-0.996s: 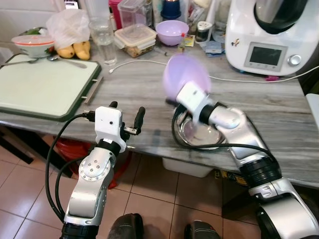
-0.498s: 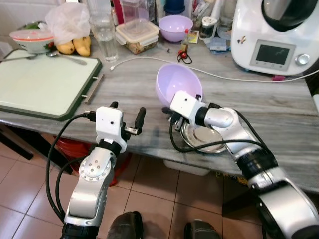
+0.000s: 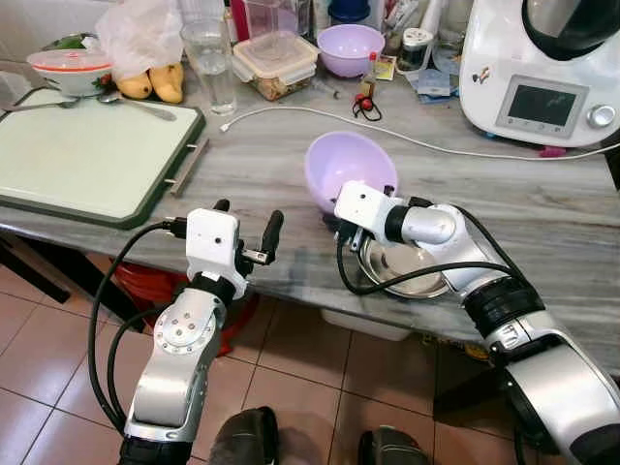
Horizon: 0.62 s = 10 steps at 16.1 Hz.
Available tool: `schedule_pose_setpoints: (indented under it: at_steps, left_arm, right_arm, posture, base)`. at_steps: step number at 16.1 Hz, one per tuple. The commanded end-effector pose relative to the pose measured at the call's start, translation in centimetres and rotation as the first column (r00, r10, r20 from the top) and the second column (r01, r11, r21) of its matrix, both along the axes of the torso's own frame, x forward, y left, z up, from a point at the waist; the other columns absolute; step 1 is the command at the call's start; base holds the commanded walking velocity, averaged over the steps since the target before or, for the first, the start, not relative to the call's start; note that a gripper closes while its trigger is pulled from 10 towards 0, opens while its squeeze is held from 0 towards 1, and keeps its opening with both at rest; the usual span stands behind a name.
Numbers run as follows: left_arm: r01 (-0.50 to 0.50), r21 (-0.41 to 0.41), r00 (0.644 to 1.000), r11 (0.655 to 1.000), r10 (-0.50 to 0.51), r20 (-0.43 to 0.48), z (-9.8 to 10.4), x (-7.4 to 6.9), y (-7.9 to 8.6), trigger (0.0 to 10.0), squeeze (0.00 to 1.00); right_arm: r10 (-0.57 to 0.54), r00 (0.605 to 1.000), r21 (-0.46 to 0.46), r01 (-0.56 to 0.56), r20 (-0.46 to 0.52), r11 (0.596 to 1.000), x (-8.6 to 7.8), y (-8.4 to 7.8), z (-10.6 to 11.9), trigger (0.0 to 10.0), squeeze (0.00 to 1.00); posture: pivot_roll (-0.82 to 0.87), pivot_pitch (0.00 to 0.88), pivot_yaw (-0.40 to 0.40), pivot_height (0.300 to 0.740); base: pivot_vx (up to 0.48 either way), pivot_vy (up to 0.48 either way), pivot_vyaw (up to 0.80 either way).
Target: Setting the table
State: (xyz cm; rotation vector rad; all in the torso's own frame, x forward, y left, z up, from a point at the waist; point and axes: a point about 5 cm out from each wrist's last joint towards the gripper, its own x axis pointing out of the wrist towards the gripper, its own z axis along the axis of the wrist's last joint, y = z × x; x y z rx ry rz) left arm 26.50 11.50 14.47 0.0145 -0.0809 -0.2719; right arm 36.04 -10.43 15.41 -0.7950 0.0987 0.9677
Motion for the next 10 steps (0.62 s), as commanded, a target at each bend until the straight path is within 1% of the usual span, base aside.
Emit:
schedule_pose_setpoints:
  at_steps: [1,2,5,7,8,10]
  left_arm:
    - [-0.003,-0.001,1.0,1.0,0.003,-0.003,0.2,-0.2,0.0,10.0,0.0]
    - [-0.003,0.0,1.0,1.0,0.003,-0.006,0.1,-0.2,0.0,10.0,0.0]
    - [-0.003,-0.004,1.0,1.0,0.003,-0.012,0.0,-0.1,-0.1,10.0,0.0]
    - [-0.005,-0.005,1.0,1.0,0.005,-0.016,0.0,0.0,-0.1,10.0,0.0]
    - [-0.004,-0.004,1.0,1.0,0.004,-0.019,0.0,0.0,-0.1,10.0,0.0]
    - [-0.005,-0.003,1.0,1.0,0.005,-0.02,0.0,0.1,-0.1,10.0,0.0]
  right_arm:
    - [0.037,0.999,0.038,-0.038,0.017,0.999,0.2,0.5,2.1,10.0,1.0]
    - [0.041,0.998,0.01,-0.041,0.04,0.999,0.4,0.1,2.9,10.0,1.0]
    - [0.027,0.999,-0.029,-0.027,0.024,0.999,0.4,-0.7,3.4,10.0,1.0]
    - [0.023,1.0,-0.046,-0.023,0.013,0.999,0.4,-1.0,3.7,10.0,1.0]
    - [0.04,0.999,-0.062,-0.04,-0.009,0.997,0.1,-1.1,3.6,10.0,1.0]
    - [0.049,0.999,-0.073,-0.05,-0.013,0.996,-0.2,-1.0,3.4,10.0,1.0]
  posture:
    - [0.0,0.122,0.04,0.74]
    - [0.0,0.121,0.04,0.74]
    - [-0.01,0.12,0.038,0.74]
    - [-0.01,0.118,0.039,0.74]
    - [-0.01,0.117,0.038,0.74]
    - [0.0,0.115,0.038,0.74]
  base:
    - [0.0,0.0,0.0]
    - [0.0,0.0,0.0]
    - [0.0,0.0,0.0]
    - [0.0,0.0,0.0]
    - [0.0,0.0,0.0]
    - [0.0,0.0,0.0]
